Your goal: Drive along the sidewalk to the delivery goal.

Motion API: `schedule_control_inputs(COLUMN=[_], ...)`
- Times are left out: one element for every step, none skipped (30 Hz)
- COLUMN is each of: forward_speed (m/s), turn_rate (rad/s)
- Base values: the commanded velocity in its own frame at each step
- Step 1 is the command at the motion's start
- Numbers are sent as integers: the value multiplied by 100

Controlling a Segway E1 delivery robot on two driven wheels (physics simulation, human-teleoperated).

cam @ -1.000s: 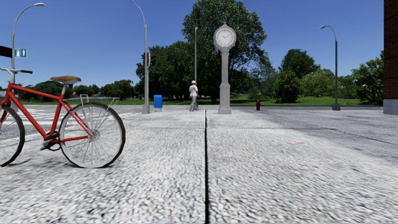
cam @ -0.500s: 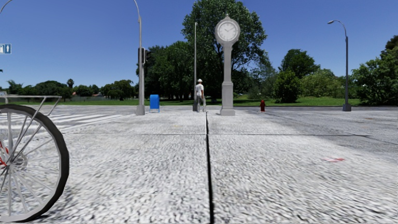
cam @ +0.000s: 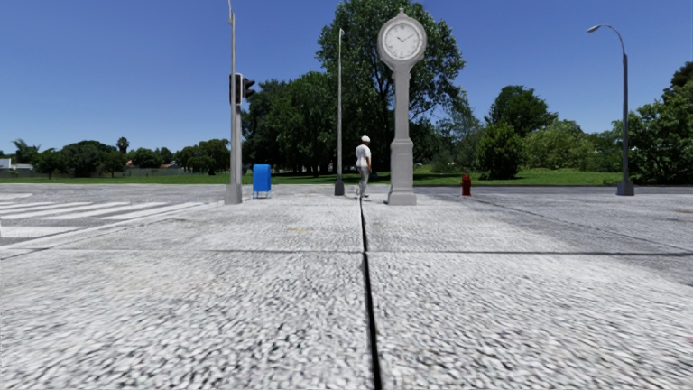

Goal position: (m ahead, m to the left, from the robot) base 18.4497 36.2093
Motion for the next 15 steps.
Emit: schedule_control_inputs(forward_speed=[200, 200, 200, 200, 200, 200, 200, 200, 200, 200, 200, 200, 200, 200, 200], turn_rate=[0, 0, 0, 0, 0, 0, 0, 0, 7, 16, 18, 19, 19, 20, 20])
